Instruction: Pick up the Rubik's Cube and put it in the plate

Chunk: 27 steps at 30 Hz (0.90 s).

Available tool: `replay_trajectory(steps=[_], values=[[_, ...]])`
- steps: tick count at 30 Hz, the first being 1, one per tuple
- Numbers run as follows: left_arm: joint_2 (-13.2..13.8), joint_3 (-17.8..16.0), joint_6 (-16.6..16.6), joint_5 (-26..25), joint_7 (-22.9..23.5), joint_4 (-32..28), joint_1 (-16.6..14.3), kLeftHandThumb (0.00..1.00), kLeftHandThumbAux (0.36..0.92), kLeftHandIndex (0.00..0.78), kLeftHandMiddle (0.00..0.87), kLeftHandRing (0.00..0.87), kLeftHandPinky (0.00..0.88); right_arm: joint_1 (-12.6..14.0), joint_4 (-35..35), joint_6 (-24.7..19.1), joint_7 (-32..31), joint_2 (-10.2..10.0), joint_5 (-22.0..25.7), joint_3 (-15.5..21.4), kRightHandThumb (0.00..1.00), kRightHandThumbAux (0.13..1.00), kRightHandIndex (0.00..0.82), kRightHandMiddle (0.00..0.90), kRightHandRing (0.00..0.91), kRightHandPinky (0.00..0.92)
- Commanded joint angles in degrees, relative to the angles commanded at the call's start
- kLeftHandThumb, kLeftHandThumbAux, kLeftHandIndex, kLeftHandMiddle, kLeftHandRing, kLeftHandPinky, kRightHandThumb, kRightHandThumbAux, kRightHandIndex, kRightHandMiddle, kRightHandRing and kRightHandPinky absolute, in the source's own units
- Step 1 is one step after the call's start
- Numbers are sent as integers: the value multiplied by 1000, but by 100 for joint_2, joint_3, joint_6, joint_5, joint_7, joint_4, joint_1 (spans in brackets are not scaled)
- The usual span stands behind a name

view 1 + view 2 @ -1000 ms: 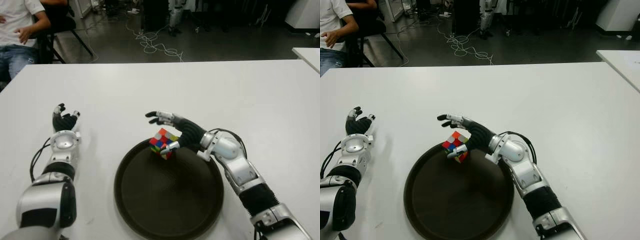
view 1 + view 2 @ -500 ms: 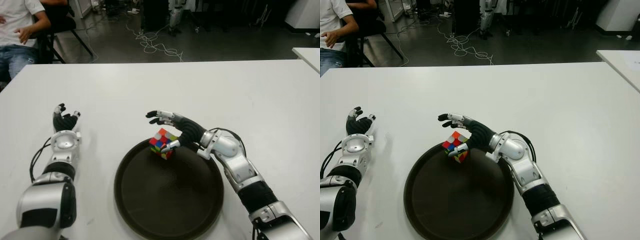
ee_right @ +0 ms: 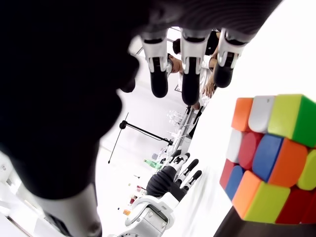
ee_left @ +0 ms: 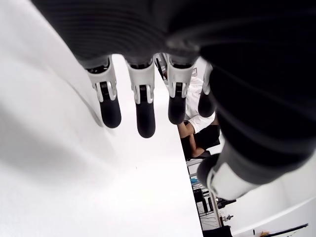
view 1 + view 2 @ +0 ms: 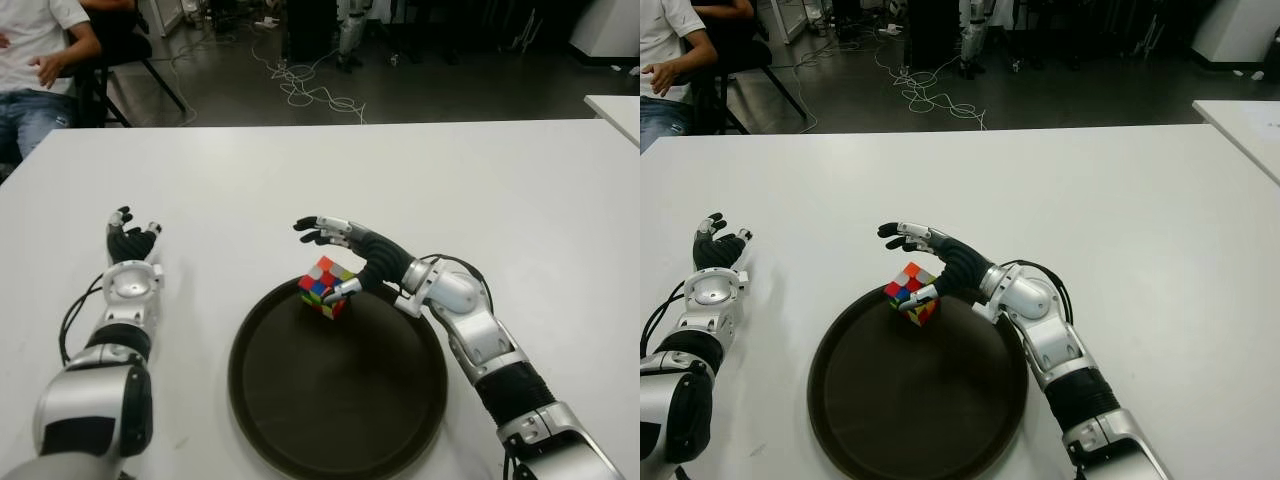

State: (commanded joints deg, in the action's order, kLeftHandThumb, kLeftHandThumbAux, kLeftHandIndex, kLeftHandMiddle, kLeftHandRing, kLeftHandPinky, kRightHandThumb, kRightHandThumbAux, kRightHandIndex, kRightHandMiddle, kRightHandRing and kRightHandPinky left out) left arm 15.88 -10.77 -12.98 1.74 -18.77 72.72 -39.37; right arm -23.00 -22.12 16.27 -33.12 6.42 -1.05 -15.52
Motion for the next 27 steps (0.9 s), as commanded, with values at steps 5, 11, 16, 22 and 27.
replay_trajectory(steps=[5, 11, 16, 22, 27], values=[[-1, -12, 4, 0, 6, 4, -1, 177, 747, 64, 133, 147, 153, -37, -81, 49, -41, 50, 2, 30, 0, 857, 127, 164, 161, 150], [-6, -38, -1, -5, 4, 11, -3, 173, 735, 61, 125, 145, 154, -32, -45, -13, 85, 74, -41, 94, 0, 840, 134, 157, 162, 165], [-17, -54, -11, -6, 7, 13, -9, 176, 741, 61, 122, 140, 150, -360, -570, 193, 504, 121, -262, 262, 0, 784, 137, 150, 170, 179], [-24, -54, -10, -1, 7, 6, -10, 177, 746, 65, 124, 143, 167, -871, -984, 362, 590, 229, -129, 598, 0, 769, 147, 162, 158, 127], [-34, -67, -52, -17, 16, -7, 3, 176, 744, 62, 119, 140, 160, -1065, -962, 465, 746, 518, -6, 1019, 0, 777, 154, 175, 169, 155]])
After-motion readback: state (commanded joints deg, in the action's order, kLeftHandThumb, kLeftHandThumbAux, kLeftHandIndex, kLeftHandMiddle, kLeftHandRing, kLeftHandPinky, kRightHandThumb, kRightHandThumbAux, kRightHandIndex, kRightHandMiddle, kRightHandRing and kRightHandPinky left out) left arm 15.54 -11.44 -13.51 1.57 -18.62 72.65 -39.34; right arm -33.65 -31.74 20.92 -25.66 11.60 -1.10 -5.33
